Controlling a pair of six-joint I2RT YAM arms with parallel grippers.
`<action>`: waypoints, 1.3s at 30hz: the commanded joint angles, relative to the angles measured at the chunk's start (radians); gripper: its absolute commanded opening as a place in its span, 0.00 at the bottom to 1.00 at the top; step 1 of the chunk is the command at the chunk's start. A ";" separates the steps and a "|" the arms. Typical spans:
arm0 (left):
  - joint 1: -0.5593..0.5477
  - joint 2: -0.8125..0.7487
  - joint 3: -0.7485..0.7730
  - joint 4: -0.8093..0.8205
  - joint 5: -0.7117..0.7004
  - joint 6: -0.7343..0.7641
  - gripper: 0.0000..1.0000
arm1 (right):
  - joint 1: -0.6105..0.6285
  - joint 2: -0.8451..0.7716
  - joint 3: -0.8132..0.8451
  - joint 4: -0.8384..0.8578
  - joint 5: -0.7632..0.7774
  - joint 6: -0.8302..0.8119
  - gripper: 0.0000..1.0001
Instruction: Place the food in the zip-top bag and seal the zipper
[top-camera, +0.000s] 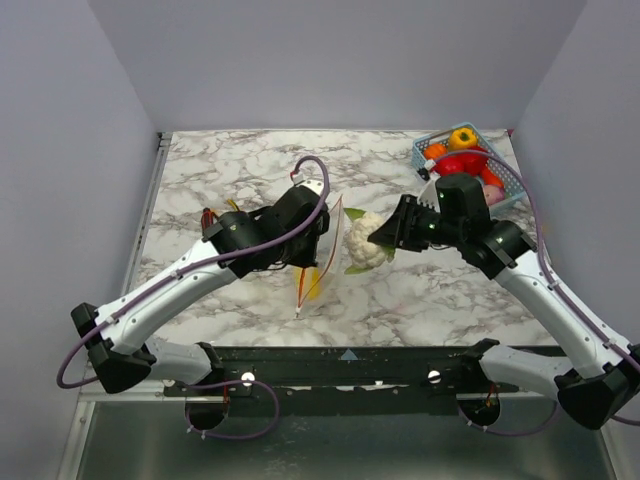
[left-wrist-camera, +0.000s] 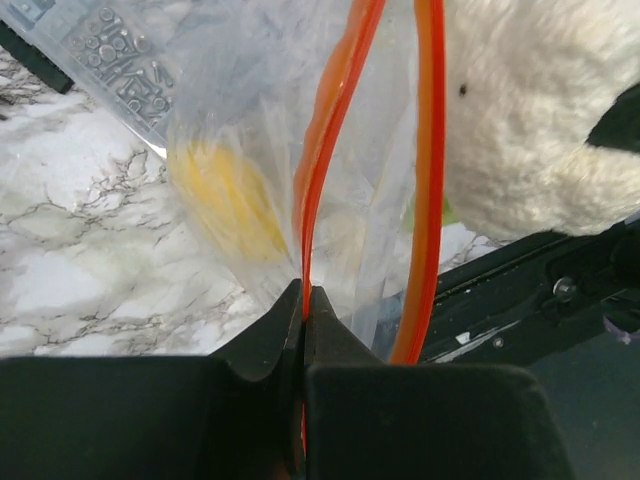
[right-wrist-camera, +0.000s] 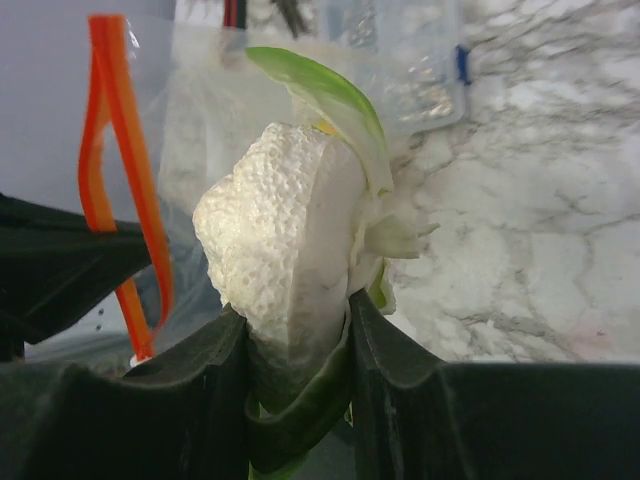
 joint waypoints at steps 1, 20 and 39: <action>-0.012 0.086 -0.008 0.066 0.064 -0.003 0.00 | -0.002 -0.048 -0.011 0.033 0.182 -0.010 0.00; 0.027 0.172 -0.285 0.711 0.523 -0.178 0.00 | -0.003 -0.220 -0.010 -0.111 0.216 0.053 0.00; 0.052 0.142 -0.335 0.765 0.541 -0.245 0.00 | -0.003 -0.239 0.131 -0.075 0.163 0.082 0.00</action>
